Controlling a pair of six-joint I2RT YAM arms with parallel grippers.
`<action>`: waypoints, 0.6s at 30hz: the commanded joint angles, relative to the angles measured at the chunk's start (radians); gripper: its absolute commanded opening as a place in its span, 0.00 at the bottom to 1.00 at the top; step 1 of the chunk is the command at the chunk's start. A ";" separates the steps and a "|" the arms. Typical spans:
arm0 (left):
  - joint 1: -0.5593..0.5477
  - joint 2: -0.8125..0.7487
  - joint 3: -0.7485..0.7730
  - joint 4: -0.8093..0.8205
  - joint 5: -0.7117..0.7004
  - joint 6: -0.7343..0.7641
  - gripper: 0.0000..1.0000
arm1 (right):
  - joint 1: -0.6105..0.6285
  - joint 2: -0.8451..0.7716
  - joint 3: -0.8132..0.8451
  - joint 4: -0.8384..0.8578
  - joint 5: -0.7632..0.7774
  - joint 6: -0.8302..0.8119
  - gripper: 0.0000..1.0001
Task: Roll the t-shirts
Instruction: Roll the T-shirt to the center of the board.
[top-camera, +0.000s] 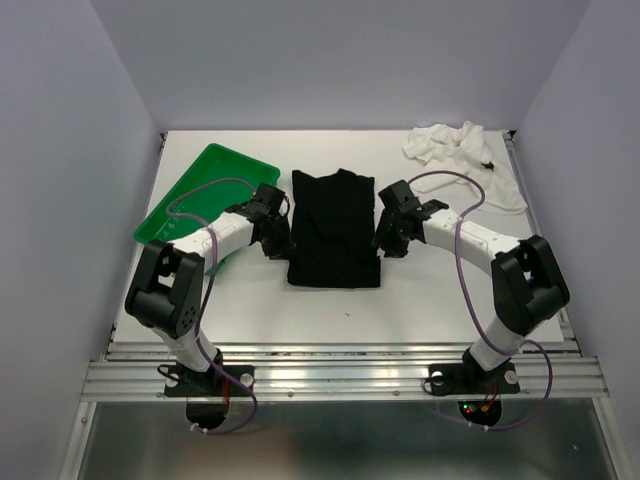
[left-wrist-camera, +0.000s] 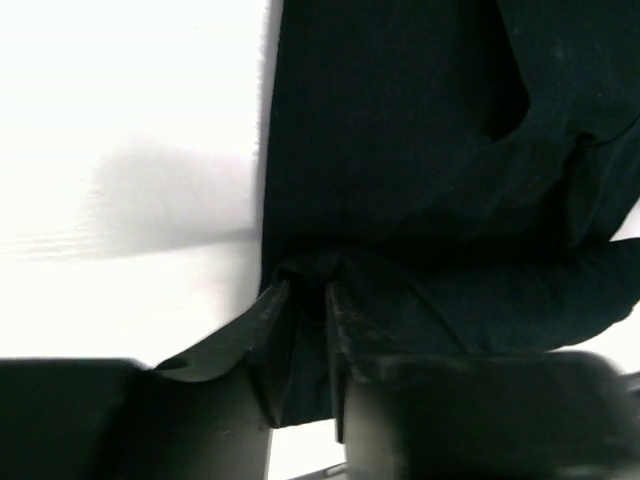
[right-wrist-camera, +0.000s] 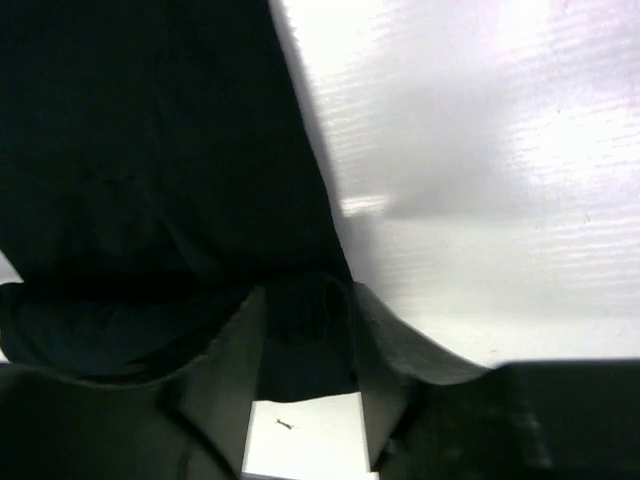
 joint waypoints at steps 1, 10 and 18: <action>0.008 -0.092 0.067 -0.068 -0.091 0.038 0.46 | -0.007 -0.077 0.054 0.034 0.034 -0.012 0.49; -0.027 -0.319 0.082 -0.151 -0.232 0.012 0.38 | 0.042 -0.243 -0.006 0.035 -0.014 0.020 0.35; -0.095 -0.288 -0.059 0.025 -0.036 -0.019 0.00 | 0.077 -0.180 -0.078 0.108 -0.022 0.058 0.04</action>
